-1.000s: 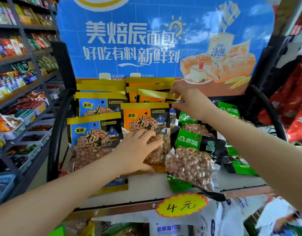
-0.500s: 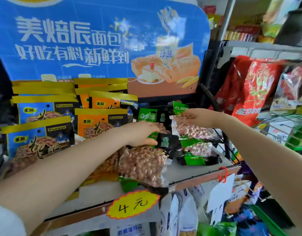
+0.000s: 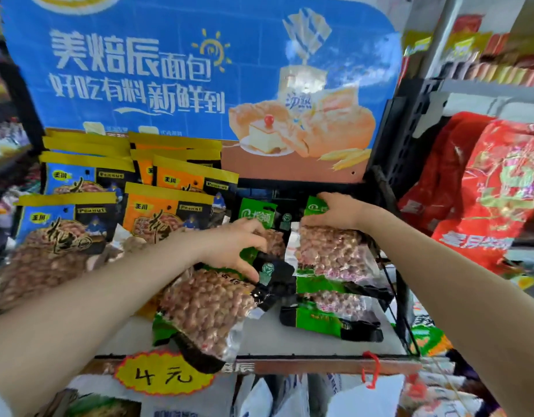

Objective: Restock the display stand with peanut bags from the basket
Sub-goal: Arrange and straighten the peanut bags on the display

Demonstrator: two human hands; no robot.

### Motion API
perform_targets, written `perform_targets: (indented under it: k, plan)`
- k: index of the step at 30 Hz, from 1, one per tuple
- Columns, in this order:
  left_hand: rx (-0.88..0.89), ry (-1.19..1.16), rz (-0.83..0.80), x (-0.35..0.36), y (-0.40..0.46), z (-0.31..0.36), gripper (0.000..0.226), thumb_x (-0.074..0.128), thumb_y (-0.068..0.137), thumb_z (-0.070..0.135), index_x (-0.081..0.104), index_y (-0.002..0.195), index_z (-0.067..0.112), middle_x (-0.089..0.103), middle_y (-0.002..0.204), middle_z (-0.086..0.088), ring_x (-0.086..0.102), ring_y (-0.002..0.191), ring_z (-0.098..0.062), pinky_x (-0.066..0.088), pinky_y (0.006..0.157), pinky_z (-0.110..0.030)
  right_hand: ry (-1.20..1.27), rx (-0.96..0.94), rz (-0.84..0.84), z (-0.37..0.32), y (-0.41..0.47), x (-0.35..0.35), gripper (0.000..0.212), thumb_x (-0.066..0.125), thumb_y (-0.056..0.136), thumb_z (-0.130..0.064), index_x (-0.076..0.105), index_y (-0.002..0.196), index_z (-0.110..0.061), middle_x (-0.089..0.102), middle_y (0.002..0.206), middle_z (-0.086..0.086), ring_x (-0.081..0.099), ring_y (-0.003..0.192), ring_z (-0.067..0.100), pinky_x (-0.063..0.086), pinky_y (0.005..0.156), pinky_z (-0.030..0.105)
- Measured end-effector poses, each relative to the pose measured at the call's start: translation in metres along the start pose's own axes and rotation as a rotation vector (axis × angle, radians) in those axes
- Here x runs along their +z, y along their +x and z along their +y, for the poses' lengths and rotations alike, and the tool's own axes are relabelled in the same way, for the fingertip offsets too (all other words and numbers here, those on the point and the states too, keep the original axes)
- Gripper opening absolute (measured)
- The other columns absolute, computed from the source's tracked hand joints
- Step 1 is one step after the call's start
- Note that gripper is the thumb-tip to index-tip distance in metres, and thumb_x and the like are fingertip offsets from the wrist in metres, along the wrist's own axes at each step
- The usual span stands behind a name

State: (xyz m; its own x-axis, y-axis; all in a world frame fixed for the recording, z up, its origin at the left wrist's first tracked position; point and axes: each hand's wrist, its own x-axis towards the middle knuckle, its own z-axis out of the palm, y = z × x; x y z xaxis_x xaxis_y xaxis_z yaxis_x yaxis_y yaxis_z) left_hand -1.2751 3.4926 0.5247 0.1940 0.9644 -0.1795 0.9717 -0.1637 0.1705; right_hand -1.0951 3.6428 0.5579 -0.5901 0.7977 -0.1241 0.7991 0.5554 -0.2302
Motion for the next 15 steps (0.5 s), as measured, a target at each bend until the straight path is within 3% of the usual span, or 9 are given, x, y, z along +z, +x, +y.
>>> perform_targets:
  k: [2,4,5,7,10,13,15]
  plan:
    - [0.059,0.027,0.042,-0.003,-0.003,0.004,0.037,0.065,0.079,0.043,0.052,0.101,0.016,0.045,0.123,0.001,0.037,0.118,-0.019,0.036,0.096,-0.033,0.082,-0.059,0.038,-0.003,0.002,0.001,0.084,0.06,0.076,-0.061,0.03,0.141,-0.017,0.038,0.145,0.009,0.041,0.129,0.031,0.036,0.106,0.048]
    - [0.071,-0.019,0.089,-0.012,-0.011,0.01,0.024,0.064,0.081,0.04,0.052,0.094,0.023,0.055,0.086,0.009,0.053,0.083,-0.016,0.041,0.067,-0.029,0.137,-0.125,0.133,-0.005,0.001,0.003,0.062,0.065,0.081,-0.044,0.043,0.128,-0.012,0.052,0.125,0.01,0.052,0.108,0.028,0.045,0.09,0.04]
    - [0.067,-0.037,0.118,-0.018,-0.017,0.013,0.019,0.063,0.083,0.039,0.055,0.093,0.026,0.053,0.071,0.011,0.051,0.064,-0.014,0.036,0.055,-0.026,0.118,-0.163,0.174,-0.007,-0.001,0.002,0.051,0.066,0.082,-0.038,0.046,0.121,-0.01,0.055,0.114,0.01,0.053,0.099,0.027,0.045,0.082,0.037]
    - [0.082,-0.049,0.203,-0.029,-0.028,0.02,0.018,0.06,0.084,0.039,0.062,0.095,0.024,0.053,0.059,0.006,0.042,0.045,-0.009,0.029,0.047,-0.022,0.14,-0.248,0.235,-0.008,-0.007,-0.004,0.028,0.064,0.086,-0.027,0.053,0.104,-0.009,0.057,0.094,0.007,0.053,0.085,0.025,0.042,0.073,0.033]
    - [0.18,-0.07,0.339,-0.037,-0.044,0.032,0.033,0.053,0.081,0.051,0.067,0.09,0.023,0.067,0.067,-0.003,0.051,0.047,-0.013,0.034,0.048,-0.021,0.356,-0.338,0.265,-0.012,-0.02,-0.025,0.01,0.062,0.087,-0.016,0.06,0.085,-0.006,0.053,0.07,-0.002,0.048,0.064,0.011,0.037,0.069,0.029]
    - [0.253,0.051,0.463,-0.038,-0.056,0.05,0.039,0.048,0.082,0.055,0.069,0.083,0.023,0.068,0.066,0.003,0.054,0.052,-0.008,0.043,0.049,-0.027,0.411,-0.48,0.249,-0.031,-0.04,-0.045,0.009,0.061,0.087,-0.01,0.061,0.082,-0.002,0.057,0.069,0.0,0.048,0.057,-0.002,0.037,0.062,0.012]
    - [0.252,0.068,0.585,-0.043,-0.059,0.059,0.035,0.049,0.085,0.048,0.069,0.079,0.019,0.065,0.058,0.002,0.046,0.045,-0.007,0.036,0.043,-0.024,0.377,-0.552,0.237,-0.044,-0.052,-0.052,0.011,0.059,0.088,-0.009,0.059,0.082,-0.001,0.055,0.067,0.003,0.043,0.053,-0.003,0.034,0.056,0.009]
